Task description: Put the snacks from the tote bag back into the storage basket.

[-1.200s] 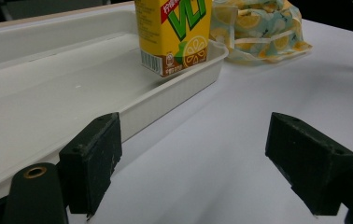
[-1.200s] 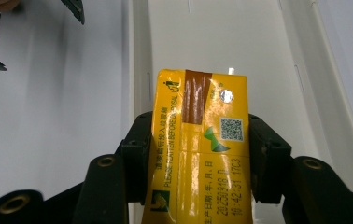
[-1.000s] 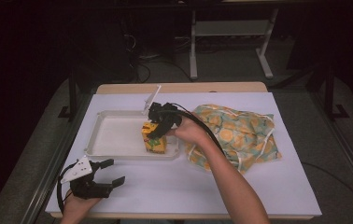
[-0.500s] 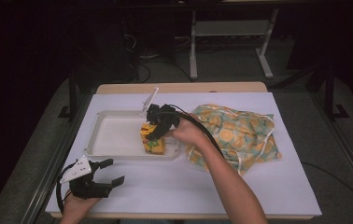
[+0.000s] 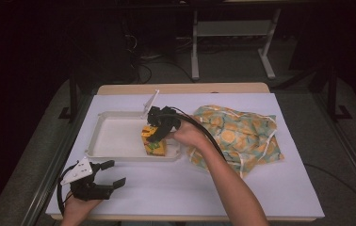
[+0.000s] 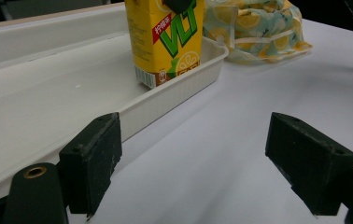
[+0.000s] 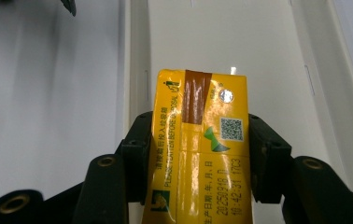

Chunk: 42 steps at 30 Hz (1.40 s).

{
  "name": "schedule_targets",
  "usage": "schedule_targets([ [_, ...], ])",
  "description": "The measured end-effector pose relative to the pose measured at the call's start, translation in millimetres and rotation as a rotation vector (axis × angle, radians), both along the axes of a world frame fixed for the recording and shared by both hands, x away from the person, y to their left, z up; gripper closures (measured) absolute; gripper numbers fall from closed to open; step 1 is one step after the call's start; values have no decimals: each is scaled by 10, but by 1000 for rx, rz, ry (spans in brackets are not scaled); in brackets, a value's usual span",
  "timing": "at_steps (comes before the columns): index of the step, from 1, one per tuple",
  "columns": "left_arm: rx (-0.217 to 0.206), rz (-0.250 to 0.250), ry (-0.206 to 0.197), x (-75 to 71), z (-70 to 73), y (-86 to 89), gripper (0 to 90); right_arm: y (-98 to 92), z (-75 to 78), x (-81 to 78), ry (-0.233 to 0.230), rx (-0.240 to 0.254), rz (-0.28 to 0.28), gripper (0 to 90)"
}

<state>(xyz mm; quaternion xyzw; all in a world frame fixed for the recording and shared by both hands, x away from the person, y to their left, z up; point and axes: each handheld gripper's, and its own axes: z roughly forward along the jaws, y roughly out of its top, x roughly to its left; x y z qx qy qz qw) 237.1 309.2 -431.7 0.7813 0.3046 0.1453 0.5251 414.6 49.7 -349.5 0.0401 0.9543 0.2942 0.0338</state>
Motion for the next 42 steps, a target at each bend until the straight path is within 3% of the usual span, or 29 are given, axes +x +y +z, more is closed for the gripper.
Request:
schedule_targets([
  [20,3,-3,5,-2,-1,-9,183,-2,-80,-31,-10,16,28,498],
  [42,9,-4,3,1,-4,-19,183,-4,-89,-83,-20,13,20,486],
])
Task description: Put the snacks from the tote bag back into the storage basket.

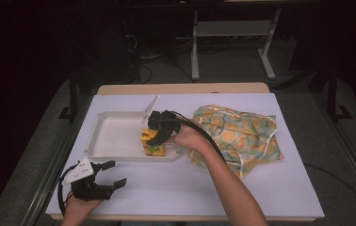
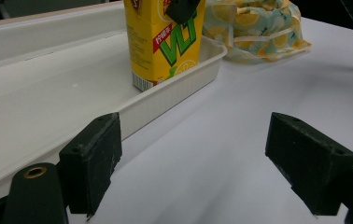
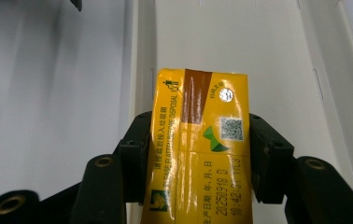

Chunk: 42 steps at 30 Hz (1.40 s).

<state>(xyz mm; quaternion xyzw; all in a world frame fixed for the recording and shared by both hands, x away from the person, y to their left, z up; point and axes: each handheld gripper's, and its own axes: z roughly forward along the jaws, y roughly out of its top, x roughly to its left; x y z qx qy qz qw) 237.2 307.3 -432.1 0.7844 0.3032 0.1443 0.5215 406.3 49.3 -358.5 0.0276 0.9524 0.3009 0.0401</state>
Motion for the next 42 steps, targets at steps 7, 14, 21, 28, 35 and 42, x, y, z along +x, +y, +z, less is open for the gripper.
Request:
schedule_targets([
  [7,1,-2,0,-1,2,3,183,2,1,-7,10,1,3,478],
  [14,-3,-3,0,-3,1,-4,182,7,7,-32,17,-8,8,475],
  [21,1,-4,0,0,0,0,182,9,7,-36,14,-7,8,472],
  [28,2,-2,1,0,-1,0,182,6,5,-38,32,-3,3,421],
  [35,2,-2,0,3,-1,0,182,-38,53,-49,54,17,-18,367],
  [42,7,-4,0,6,-1,1,182,-132,153,-61,63,56,-35,346],
])
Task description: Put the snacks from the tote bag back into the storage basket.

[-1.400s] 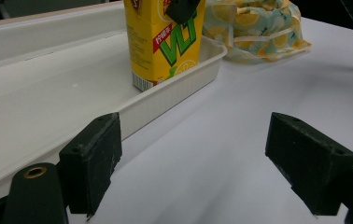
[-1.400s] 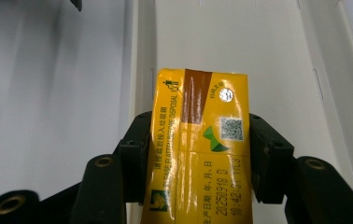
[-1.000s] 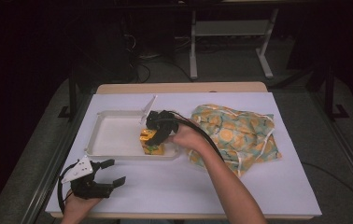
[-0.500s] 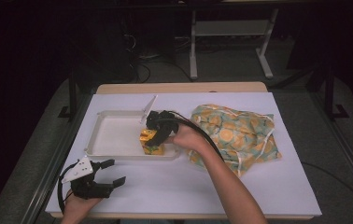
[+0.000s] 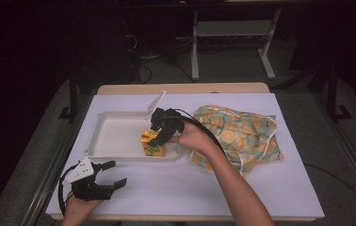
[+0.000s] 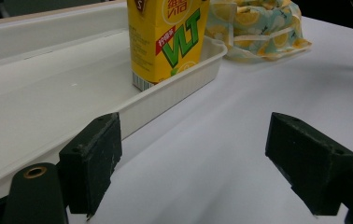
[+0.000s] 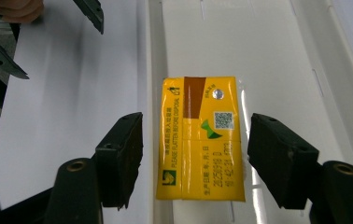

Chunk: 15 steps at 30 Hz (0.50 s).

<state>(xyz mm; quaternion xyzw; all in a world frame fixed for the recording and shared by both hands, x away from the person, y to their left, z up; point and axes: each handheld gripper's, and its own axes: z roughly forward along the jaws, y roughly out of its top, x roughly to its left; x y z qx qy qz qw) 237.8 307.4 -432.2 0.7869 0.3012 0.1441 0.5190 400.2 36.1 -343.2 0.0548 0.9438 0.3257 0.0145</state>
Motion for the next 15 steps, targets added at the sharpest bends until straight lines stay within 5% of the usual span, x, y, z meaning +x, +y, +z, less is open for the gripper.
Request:
schedule_targets([
  [15,2,1,2,0,-2,1,183,-212,103,-17,12,53,-50,315],
])
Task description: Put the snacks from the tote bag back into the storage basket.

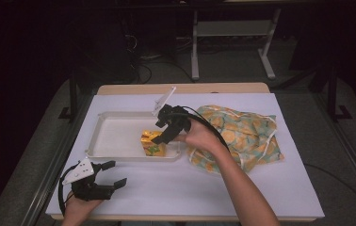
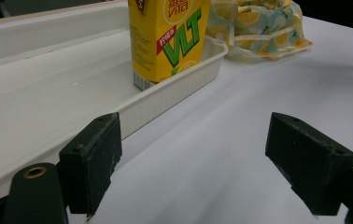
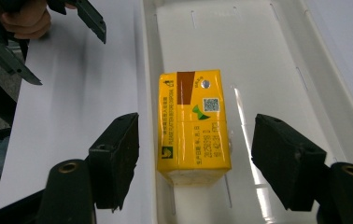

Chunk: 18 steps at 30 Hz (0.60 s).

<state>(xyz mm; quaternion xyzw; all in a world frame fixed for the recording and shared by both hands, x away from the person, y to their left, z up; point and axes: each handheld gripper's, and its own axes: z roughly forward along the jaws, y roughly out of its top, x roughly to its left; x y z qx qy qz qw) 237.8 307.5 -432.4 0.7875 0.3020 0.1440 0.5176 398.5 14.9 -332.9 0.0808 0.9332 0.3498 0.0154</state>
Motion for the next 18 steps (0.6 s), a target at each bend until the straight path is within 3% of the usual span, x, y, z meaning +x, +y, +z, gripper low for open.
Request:
schedule_targets([
  [14,-2,4,-1,-4,-2,0,182,-247,84,-25,-16,50,-40,303],
  [18,-6,5,-5,-6,2,1,183,-316,96,-29,-1,62,-54,296],
])
